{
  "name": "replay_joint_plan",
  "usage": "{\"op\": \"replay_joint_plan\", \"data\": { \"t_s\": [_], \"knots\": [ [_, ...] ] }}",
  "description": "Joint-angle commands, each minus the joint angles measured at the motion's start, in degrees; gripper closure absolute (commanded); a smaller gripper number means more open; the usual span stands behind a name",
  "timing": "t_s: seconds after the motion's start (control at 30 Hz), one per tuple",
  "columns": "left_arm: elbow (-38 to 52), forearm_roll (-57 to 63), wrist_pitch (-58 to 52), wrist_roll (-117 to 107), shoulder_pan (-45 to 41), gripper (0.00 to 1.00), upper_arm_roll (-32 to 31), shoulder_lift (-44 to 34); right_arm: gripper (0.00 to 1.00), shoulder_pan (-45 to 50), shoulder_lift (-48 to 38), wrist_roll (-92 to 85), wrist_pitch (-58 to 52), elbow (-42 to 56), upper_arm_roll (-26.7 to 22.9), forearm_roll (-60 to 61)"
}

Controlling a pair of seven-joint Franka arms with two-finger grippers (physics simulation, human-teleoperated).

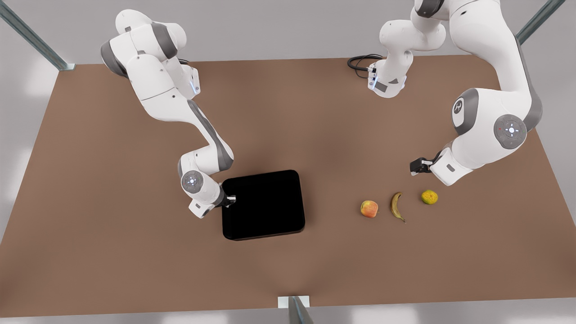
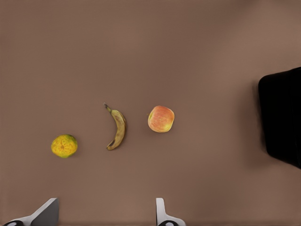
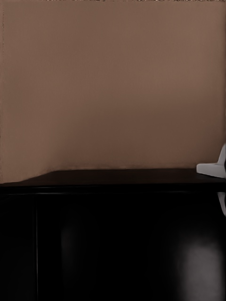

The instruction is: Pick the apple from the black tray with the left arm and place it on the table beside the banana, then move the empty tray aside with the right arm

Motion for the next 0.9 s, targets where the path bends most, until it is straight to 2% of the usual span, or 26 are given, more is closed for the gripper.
{"op": "replay_joint_plan", "data": {
  "t_s": [0.0,0.17,0.47,0.63,0.87],
  "knots": [
    [0.03,0.12,-0.02,0.55,-0.08,0.00,-0.03,-0.11,0.81,-0.01,-0.31,-2.38,-0.44,0.05,0.00,-0.19],
    [0.03,0.12,-0.02,-0.07,-0.08,0.00,-0.03,-0.19,0.82,-0.62,-5.15,-4.48,-5.45,0.22,0.00,-0.10],
    [0.03,0.03,-0.11,-0.33,0.01,0.00,0.06,-0.37,0.83,-6.16,-17.98,-15.21,-27.07,-0.21,-0.17,0.07],
    [0.12,0.12,-0.37,-1.12,0.01,0.00,0.06,-0.55,0.82,-15.82,-21.67,-28.56,-35.59,-0.04,-0.17,-0.02],
    [0.12,0.03,-0.37,-1.12,0.01,0.00,0.06,-0.46,0.82,-29.36,-21.41,-48.16,-39.38,3.56,-0.44,-0.90]
  ]
}}
